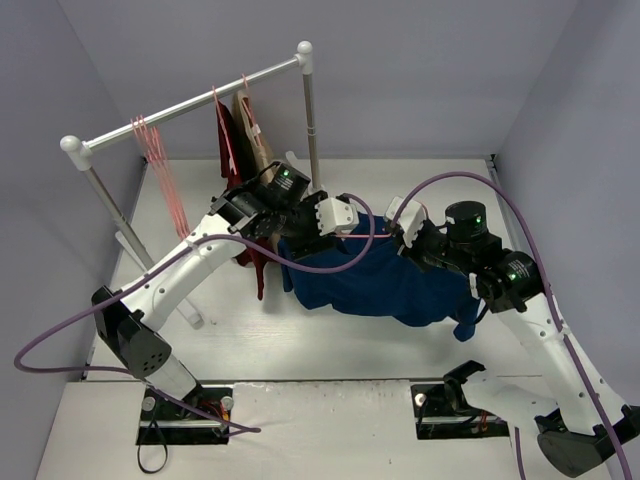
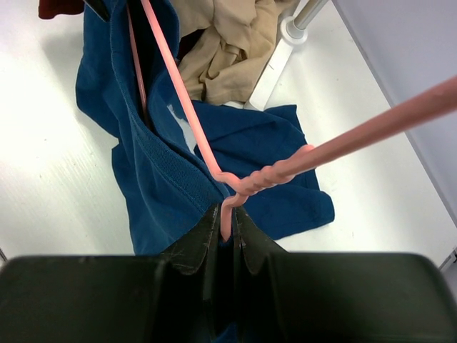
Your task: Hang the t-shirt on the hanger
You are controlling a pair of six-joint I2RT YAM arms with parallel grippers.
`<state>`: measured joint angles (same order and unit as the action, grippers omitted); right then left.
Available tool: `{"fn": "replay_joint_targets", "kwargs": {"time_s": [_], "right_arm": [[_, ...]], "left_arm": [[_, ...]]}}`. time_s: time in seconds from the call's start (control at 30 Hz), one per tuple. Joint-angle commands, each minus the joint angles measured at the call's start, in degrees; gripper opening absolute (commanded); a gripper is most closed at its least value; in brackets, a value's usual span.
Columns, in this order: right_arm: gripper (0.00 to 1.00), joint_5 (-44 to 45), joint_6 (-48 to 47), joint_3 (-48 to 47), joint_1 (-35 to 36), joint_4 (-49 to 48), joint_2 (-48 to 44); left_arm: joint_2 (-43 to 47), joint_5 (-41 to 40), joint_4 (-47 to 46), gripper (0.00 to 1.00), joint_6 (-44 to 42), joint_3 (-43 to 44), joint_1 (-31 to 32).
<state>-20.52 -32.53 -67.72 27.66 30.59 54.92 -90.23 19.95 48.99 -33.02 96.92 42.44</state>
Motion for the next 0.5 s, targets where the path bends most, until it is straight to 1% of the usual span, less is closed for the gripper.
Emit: {"fn": "replay_joint_targets", "kwargs": {"time_s": [0.0, 0.03, 0.13, 0.2, 0.3, 0.33, 0.47], "right_arm": [[0.00, -2.3, 1.1, -3.3, -0.5, -5.1, -0.6], [0.00, -2.2, 1.1, -3.4, -0.5, -5.0, -0.5], [0.00, -2.1, 0.9, -3.5, -0.4, -5.0, -0.7], [0.00, -2.3, 0.8, -3.7, -0.4, -5.0, -0.9], [0.00, -3.3, 0.6, -4.0, -0.5, -4.9, -0.6], [0.00, -3.5, 0.6, -4.0, -0.5, -4.9, -0.5], [0.00, -4.6, 0.6, -4.4, -0.4, -4.9, 0.2]], "left_arm": [[0.5, 5.6, -2.5, 0.47, -3.8, 1.7, -1.3], [0.6, 6.4, -2.5, 0.29, -4.2, 1.7, -1.7], [1.0, 8.6, -2.5, 0.13, -4.9, 1.7, -1.9], [1.3, 10.1, -2.5, 0.11, -5.3, 1.8, -2.0], [1.7, 15.4, -2.5, 0.11, -5.5, 2.0, -2.0], [1.8, 15.5, -2.6, 0.11, -5.3, 2.0, -1.9], [2.1, 21.4, -2.5, 0.11, -4.2, 1.8, -1.9]]}}
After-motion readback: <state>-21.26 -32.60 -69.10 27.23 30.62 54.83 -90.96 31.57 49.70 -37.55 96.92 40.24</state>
